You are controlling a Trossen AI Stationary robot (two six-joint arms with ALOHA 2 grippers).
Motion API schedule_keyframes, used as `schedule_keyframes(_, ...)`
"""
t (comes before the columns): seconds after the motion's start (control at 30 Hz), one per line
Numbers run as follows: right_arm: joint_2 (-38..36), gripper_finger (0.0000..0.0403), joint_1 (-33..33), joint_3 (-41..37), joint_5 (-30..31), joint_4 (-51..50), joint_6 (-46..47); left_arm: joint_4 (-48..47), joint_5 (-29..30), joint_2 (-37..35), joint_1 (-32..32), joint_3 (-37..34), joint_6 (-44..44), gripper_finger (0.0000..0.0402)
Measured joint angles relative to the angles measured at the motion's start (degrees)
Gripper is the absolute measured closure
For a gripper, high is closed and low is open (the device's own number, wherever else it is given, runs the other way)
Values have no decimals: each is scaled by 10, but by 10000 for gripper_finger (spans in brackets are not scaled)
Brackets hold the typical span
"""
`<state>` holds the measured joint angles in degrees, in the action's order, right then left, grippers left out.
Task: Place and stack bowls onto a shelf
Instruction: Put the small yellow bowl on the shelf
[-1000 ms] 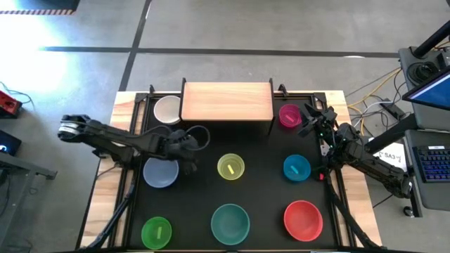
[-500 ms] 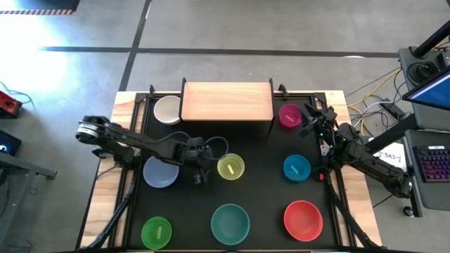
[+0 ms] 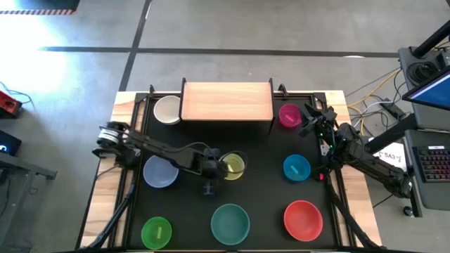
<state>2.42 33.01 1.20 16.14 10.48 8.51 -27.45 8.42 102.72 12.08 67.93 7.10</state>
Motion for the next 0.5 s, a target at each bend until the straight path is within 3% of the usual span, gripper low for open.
schedule_keyframes(0.3,0,218,0,0,0,0,-1,-16,-18,70,0,73,-22,106)
schedule_keyframes(0.5,0,218,0,0,0,0,-1,-43,-38,111,-1,107,-19,169)
